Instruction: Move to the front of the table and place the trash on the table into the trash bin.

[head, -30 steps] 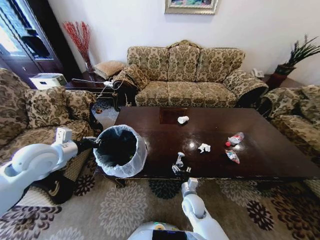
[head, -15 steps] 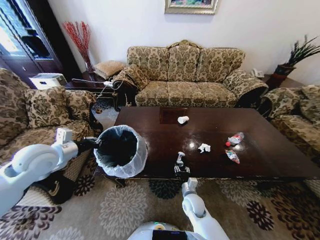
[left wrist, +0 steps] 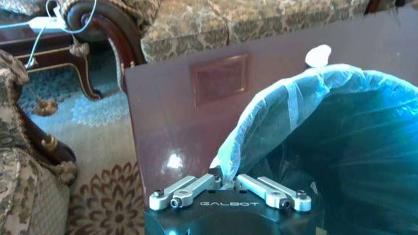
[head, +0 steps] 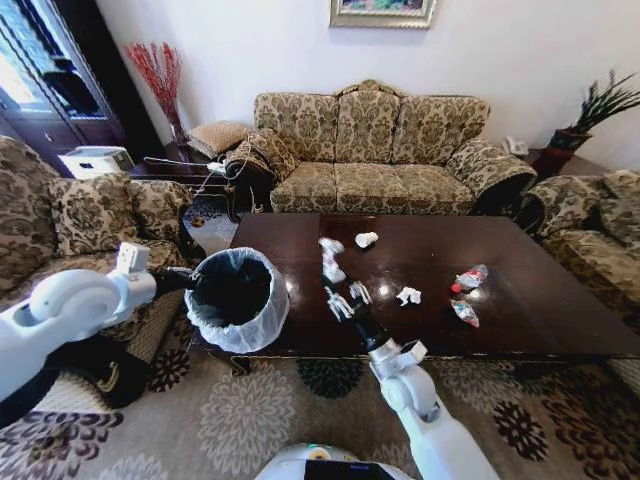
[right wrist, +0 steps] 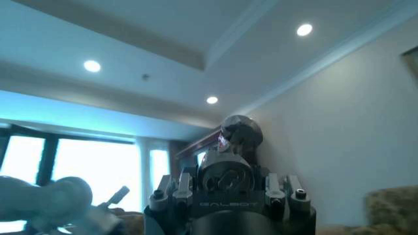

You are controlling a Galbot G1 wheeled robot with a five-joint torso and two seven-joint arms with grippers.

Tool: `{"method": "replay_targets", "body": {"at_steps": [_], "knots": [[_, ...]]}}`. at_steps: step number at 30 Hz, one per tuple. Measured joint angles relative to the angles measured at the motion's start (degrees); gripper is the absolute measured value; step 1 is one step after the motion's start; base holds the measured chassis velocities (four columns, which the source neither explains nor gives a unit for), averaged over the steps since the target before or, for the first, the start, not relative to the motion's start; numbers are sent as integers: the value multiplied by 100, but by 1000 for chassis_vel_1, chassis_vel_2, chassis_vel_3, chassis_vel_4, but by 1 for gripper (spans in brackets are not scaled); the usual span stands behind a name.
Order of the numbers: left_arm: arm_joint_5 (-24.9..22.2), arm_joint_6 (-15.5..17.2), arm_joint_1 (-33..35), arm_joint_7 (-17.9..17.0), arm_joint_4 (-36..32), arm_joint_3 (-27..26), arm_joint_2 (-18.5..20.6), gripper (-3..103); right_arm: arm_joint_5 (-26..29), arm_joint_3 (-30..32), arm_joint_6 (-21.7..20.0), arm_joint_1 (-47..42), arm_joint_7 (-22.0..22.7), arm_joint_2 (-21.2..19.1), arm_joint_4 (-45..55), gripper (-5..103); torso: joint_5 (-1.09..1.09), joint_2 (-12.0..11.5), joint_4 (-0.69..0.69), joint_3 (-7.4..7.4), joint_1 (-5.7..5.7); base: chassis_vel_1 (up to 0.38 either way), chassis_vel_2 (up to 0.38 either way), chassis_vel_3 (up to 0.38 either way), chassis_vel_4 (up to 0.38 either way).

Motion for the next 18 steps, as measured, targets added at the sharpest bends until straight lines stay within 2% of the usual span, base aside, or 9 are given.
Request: {"method": "replay_targets", "body": {"at_steps": [3,4,5,9,10,14,16,17,18], "knots": [[-69,-2,-24,-41,-121,-28,68,0,-11,-718,-666,324,452,-178,428,47,-2,1,-1,-1,0,0,0,0,0],[-69,-2,-24,-41,-121,-28,68,0,-11,-718,-666,324,452,-178,428,47,-2,1,-1,-1,0,0,0,0,0],[-87,-2,-31,-69,-212,-33,65,0,-56,-962,-893,481,653,-192,424,47,0,0,-1,-1,-1,0,0,0,0],[-152,-2,-43,-147,-511,-40,-27,0,-275,-1344,-1239,783,976,-191,127,47,0,0,-1,0,0,0,0,0,0],[-158,-3,-44,-159,-569,-41,-58,0,-293,-1404,-1277,831,1028,-191,48,44,0,0,-1,0,0,0,0,0,0],[-164,-2,-48,-181,-651,-42,-124,0,-294,-1474,-1308,911,1054,-178,-48,53,0,0,0,0,0,0,0,0,0],[-171,-55,-50,-184,-658,-42,-175,0,-300,-1498,-1306,871,1053,-197,-6,64,0,0,0,0,0,0,0,0,0],[-171,-55,-50,-184,-658,-42,-175,0,-300,-1498,-1306,871,1053,-197,-6,64,0,0,0,0,0,0,0,0,0],[-171,-71,-52,-184,-652,-42,-199,0,-320,-1501,-1292,836,1031,-212,17,70,-1,0,-1,0,0,0,0,0,0]]}}
